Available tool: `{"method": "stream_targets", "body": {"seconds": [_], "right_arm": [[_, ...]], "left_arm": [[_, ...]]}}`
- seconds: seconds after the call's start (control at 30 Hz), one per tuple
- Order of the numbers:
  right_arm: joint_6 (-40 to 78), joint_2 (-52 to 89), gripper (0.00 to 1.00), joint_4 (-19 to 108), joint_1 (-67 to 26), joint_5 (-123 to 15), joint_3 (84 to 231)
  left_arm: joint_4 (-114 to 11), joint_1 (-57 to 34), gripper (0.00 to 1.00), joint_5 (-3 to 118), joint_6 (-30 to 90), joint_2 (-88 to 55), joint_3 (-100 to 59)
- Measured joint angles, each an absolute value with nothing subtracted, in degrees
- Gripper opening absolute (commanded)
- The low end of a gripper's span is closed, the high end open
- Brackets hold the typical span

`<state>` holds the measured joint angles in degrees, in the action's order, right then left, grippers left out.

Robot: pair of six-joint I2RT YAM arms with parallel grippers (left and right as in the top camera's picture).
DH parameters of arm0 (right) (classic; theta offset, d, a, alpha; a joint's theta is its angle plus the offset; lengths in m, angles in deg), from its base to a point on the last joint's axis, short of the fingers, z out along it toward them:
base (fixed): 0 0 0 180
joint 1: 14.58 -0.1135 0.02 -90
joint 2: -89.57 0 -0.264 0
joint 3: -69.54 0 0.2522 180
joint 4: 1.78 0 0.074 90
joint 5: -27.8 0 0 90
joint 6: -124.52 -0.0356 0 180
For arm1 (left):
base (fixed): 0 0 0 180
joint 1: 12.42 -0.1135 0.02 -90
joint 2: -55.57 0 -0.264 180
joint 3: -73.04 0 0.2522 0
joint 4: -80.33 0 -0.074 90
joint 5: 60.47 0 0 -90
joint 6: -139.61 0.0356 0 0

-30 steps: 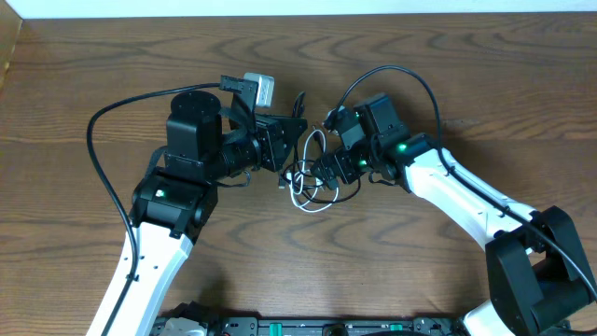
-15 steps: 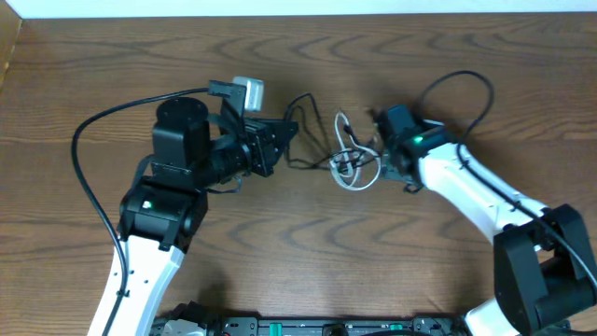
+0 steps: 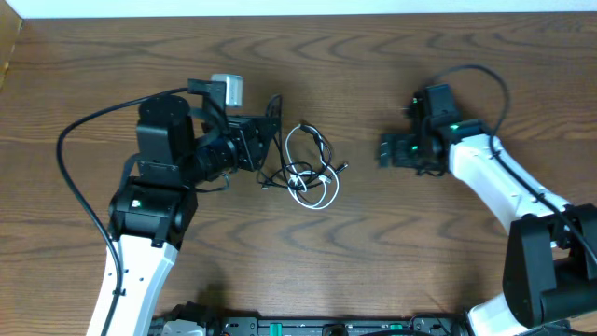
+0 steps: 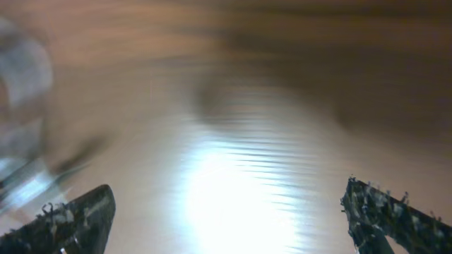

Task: Untangle cables

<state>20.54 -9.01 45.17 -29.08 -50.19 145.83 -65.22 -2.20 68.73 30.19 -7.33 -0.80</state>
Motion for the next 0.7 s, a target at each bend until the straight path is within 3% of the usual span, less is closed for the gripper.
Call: {"method": "stream_targets", "body": {"seconds": [0.13,0.33,0.53,0.7], "right_arm": [[31.42,-9.01,0.99,41.58,-35.33,-38.32,145.83],[37.78,-9.01,0.99,37.43,-43.77,-38.63,145.83],[35.71,-9.01,0.95,30.94,-46.28,-43.35,145.83],[25.06,-8.99,0.92,27.88,-46.44,-56.33,145.83]], "left_arm": [[-65.44,0.93,0.07,68.89,30.19,-7.33,-0.79],[-67.43,4.16,0.08,69.76,30.19,-7.33,-0.79],[-73.33,4.64,0.08,71.88,28.57,-7.26,-0.79],[-74.42,4.62,0.07,73.52,27.04,-6.76,-0.79]]}}
